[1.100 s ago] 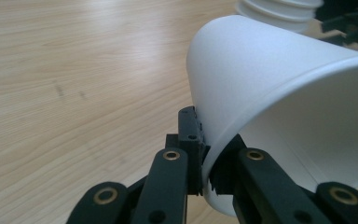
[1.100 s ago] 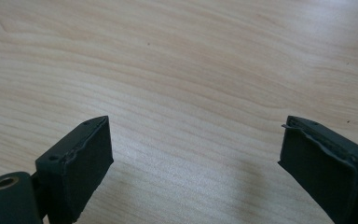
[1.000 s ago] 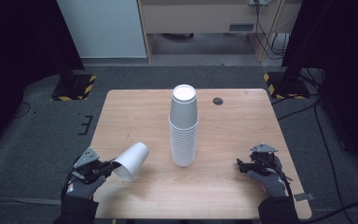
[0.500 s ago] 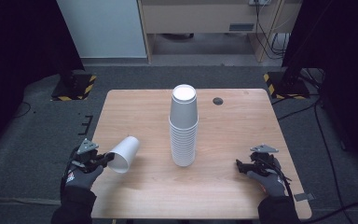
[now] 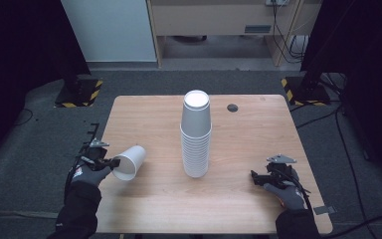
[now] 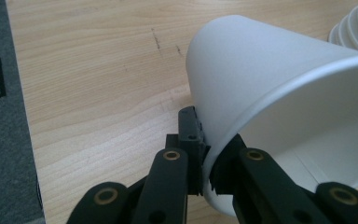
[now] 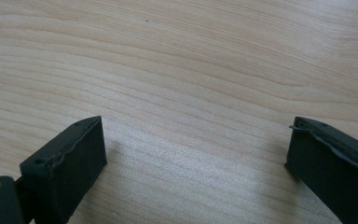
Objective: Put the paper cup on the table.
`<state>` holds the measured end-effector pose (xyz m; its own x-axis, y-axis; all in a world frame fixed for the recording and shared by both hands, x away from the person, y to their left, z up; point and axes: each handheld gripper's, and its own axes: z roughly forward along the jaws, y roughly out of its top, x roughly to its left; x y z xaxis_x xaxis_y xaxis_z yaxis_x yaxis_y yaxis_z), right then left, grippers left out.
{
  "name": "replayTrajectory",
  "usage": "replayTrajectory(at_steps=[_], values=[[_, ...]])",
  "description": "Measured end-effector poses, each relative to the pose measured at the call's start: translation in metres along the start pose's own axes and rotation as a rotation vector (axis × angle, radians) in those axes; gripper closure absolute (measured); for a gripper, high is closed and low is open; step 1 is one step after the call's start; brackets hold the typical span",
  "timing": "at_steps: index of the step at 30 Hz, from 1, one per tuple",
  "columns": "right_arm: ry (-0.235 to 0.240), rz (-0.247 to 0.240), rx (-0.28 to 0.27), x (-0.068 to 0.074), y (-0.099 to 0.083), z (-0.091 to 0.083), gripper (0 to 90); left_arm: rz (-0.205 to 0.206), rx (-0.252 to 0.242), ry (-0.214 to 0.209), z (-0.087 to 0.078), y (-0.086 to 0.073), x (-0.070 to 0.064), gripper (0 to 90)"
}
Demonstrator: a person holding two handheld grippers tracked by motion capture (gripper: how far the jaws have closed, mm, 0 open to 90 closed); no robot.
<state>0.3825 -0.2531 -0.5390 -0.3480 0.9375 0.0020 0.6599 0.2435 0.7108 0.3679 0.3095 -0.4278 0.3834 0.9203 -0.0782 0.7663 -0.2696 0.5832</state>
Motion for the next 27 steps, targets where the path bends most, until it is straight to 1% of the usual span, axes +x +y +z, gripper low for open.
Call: replayTrajectory(at_steps=[3, 5, 7, 11, 12, 13, 14, 18, 20, 22, 24, 25, 27], values=[[0.0, 0.0, 0.0, 0.0, 0.0, 0.0, 4.7, 0.003, 0.051, 0.002, -0.001, 0.003, 0.001, 85.0], [0.001, 0.0, 0.0, 0.0, 0.0, 0.0, 4.7, 0.001, 0.086, 0.014, -0.003, 0.007, 0.003, 85.0], [0.0, 0.0, 0.001, 0.0, 0.0, 0.0, 4.6, -0.001, 0.098, 0.017, -0.005, 0.009, 0.004, 85.0], [0.0, 0.0, 0.001, 0.0, 0.0, 0.0, 4.6, -0.011, 0.147, 0.016, -0.011, 0.017, 0.007, 85.0], [0.0, 0.002, 0.001, 0.0, 0.0, 0.0, 4.6, -0.013, 0.168, 0.011, -0.011, 0.018, 0.008, 85.0], [0.0, 0.001, 0.001, 0.0, 0.0, 0.0, 4.6, -0.016, 0.192, 0.012, -0.013, 0.021, 0.008, 85.0], [0.0, 0.0, 0.001, 0.0, 0.0, 0.0, 4.6, -0.023, 0.204, 0.015, -0.013, 0.022, 0.009, 85.0], [-0.001, 0.003, 0.002, 0.0, 0.0, 0.0, 4.5, -0.027, 0.291, 0.022, -0.017, 0.029, 0.011, 85.0], [-0.001, 0.003, 0.002, 0.0, 0.0, 0.0, 4.4, -0.035, 0.318, 0.025, -0.018, 0.032, 0.01, 85.0], [-0.001, 0.003, 0.002, 0.0, 0.0, 0.0, 4.4, -0.041, 0.357, 0.013, -0.017, 0.034, 0.01, 85.0], [-0.001, 0.003, 0.002, 0.0, 0.0, 0.0, 4.4, -0.029, 0.394, 0.011, -0.016, 0.036, 0.009, 85.0], [-0.001, 0.003, 0.002, 0.0, 0.0, 0.0, 4.4, -0.039, 0.409, 0.018, -0.016, 0.037, 0.008, 85.0], [-0.001, 0.003, 0.002, 0.0, 0.0, 0.0, 4.4, -0.044, 0.43, 0.028, -0.014, 0.039, 0.007, 85.1]])
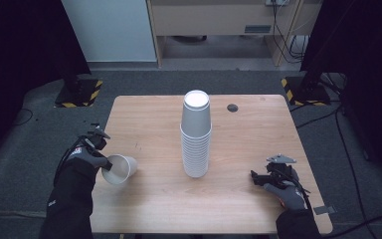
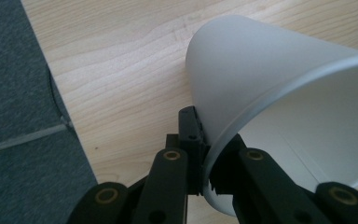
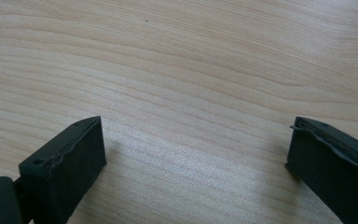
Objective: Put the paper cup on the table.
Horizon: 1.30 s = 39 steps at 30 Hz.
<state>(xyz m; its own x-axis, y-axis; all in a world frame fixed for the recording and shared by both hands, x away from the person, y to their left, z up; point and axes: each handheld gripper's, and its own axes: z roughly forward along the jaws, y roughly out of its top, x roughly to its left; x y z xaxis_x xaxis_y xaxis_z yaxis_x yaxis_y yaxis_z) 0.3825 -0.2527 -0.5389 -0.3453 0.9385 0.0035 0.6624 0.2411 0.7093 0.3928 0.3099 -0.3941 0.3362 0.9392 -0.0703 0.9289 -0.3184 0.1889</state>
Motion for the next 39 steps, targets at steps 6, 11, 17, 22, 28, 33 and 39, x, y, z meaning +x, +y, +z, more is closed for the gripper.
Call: replayTrajectory(at_steps=[6, 11, 17, 22, 28, 33, 39], values=[[-0.001, 0.001, -0.002, 0.0, 0.0, 0.0, 4.3, -0.015, 0.067, -0.008, 0.006, 0.001, 0.0, 85.1], [-0.001, 0.001, -0.002, 0.0, 0.0, 0.0, 4.3, -0.056, 0.143, -0.024, 0.007, 0.002, 0.0, 85.1], [-0.001, 0.003, -0.002, 0.0, 0.0, 0.0, 4.3, -0.082, 0.2, -0.027, 0.008, 0.003, -0.001, 85.0], [-0.002, 0.004, -0.002, 0.0, 0.0, 0.0, 4.3, -0.097, 0.207, -0.025, 0.01, 0.005, -0.003, 84.9], [-0.001, 0.0, -0.001, 0.0, 0.0, 0.0, 4.3, -0.101, 0.204, -0.033, 0.017, 0.007, -0.004, 84.3], [-0.001, 0.002, -0.001, 0.0, 0.0, 0.0, 4.2, -0.107, 0.221, -0.039, 0.022, 0.007, -0.004, 84.2], [-0.001, 0.001, -0.002, 0.0, 0.0, 0.0, 4.2, -0.112, 0.214, -0.039, 0.023, 0.008, -0.003, 83.9]])
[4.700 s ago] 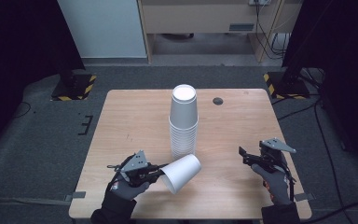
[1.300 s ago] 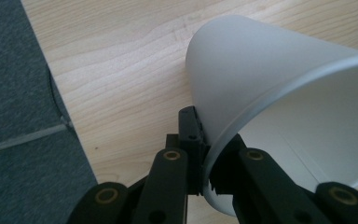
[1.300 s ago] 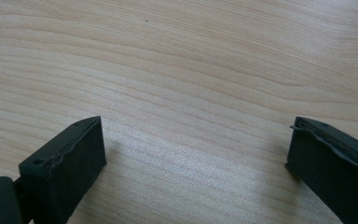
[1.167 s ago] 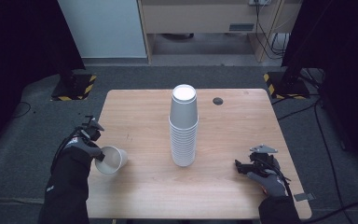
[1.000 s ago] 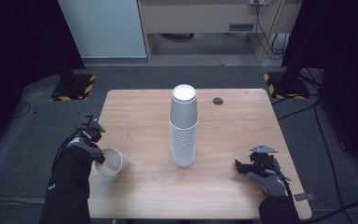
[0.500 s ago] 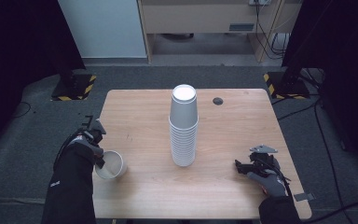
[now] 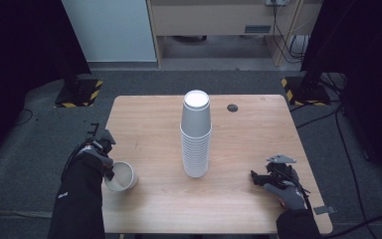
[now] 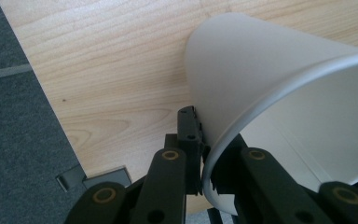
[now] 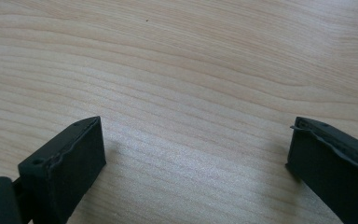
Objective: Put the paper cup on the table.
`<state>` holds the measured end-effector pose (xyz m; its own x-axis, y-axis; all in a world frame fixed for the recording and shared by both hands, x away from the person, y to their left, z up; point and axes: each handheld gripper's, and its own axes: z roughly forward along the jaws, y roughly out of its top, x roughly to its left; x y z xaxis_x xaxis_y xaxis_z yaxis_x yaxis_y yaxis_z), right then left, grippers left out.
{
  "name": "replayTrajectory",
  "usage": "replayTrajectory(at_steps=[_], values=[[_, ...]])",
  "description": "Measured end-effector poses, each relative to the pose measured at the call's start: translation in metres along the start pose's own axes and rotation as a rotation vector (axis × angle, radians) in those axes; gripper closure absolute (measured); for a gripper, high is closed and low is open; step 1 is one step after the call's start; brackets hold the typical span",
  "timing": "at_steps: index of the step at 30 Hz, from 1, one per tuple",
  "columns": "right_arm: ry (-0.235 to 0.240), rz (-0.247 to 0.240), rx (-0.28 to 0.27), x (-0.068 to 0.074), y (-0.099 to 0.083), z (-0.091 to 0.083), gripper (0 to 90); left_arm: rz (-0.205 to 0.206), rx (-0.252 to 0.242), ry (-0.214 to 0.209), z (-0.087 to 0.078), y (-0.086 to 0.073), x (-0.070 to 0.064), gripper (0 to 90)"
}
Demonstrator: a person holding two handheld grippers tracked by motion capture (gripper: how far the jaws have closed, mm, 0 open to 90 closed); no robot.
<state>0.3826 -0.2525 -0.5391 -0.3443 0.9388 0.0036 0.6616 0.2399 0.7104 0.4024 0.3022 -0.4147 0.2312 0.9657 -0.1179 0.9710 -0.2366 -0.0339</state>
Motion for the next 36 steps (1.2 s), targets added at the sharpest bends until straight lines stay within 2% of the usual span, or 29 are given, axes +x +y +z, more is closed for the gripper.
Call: replayTrajectory(at_steps=[2, 6, 9, 14, 16, 19, 22, 25, 26, 28, 30, 33, 35, 36], values=[[0.0, -0.001, 0.0, 0.0, 0.0, 0.0, 4.2, 0.001, -0.011, 0.0, 0.001, 0.001, 0.001, 83.4], [0.0, -0.001, 0.0, 0.0, 0.0, 0.0, 4.2, 0.001, -0.061, -0.003, 0.004, 0.002, 0.002, 81.0], [0.0, 0.0, 0.0, 0.0, 0.0, 0.0, 4.2, -0.001, -0.13, 0.002, 0.004, 0.003, 0.005, 80.4], [0.0, 0.0, 0.0, 0.0, 0.0, 0.0, 4.2, 0.009, -0.182, -0.002, 0.009, 0.001, 0.005, 73.4], [0.0, -0.002, 0.0, 0.0, 0.0, 0.0, 4.2, 0.007, -0.228, -0.004, 0.01, 0.0, 0.005, 71.8], [0.0, 0.0, 0.0, 0.0, 0.0, 0.0, 4.2, 0.002, -0.346, 0.013, 0.01, -0.004, 0.004, 67.4], [-0.001, 0.0, 0.001, 0.0, 0.0, 0.0, 4.0, 0.006, -0.43, 0.013, 0.009, -0.009, 0.002, 58.7], [-0.001, 0.0, 0.001, 0.0, 0.0, 0.0, 3.9, 0.019, -0.578, 0.004, 0.008, -0.018, 0.001, 52.1], [-0.002, 0.004, 0.0, 0.0, 0.0, 0.0, 3.8, 0.012, -0.614, 0.005, 0.008, -0.021, 0.001, 48.7], [-0.003, 0.004, 0.0, 0.0, 0.0, 0.0, 3.8, 0.023, -0.699, 0.018, 0.009, -0.028, 0.001, 45.5], [-0.003, 0.004, 0.0, 0.0, 0.0, 0.0, 3.7, 0.007, -0.811, 0.035, 0.011, -0.036, 0.001, 42.7], [-0.003, 0.004, 0.001, 0.0, 0.0, 0.0, 3.4, -0.032, -0.991, 0.031, 0.015, -0.05, 0.001, 40.0], [-0.005, 0.004, 0.001, 0.0, 0.0, 0.0, 3.3, -0.059, -1.091, 0.035, 0.02, -0.055, 0.002, 38.7], [-0.004, 0.004, 0.002, 0.0, 0.0, 0.001, 3.0, -0.065, -1.123, 0.042, 0.021, -0.057, 0.003, 37.7]])
